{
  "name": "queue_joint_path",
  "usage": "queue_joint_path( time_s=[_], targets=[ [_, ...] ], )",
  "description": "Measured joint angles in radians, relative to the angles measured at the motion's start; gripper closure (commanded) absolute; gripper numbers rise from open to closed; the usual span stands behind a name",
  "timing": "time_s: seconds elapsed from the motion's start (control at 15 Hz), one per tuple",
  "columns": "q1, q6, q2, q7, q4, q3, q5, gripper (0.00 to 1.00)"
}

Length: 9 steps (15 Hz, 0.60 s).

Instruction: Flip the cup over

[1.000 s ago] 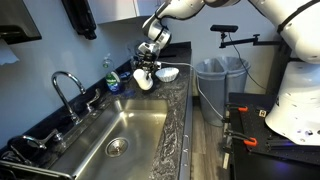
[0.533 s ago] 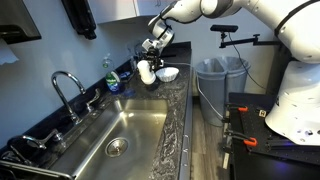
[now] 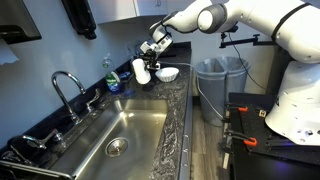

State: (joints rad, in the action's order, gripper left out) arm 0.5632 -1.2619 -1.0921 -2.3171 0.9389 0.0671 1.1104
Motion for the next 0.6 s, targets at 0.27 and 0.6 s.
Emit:
queue_joint_path(
  time_s=[0.27, 0.6],
  targets=[
    [0.017, 0.027, -0.100, 0.058, -0.118, 0.047, 0.030, 0.54],
    [0.016, 0.035, -0.178, 0.113, -0.226, 0.082, 0.037, 0.54]
  ],
)
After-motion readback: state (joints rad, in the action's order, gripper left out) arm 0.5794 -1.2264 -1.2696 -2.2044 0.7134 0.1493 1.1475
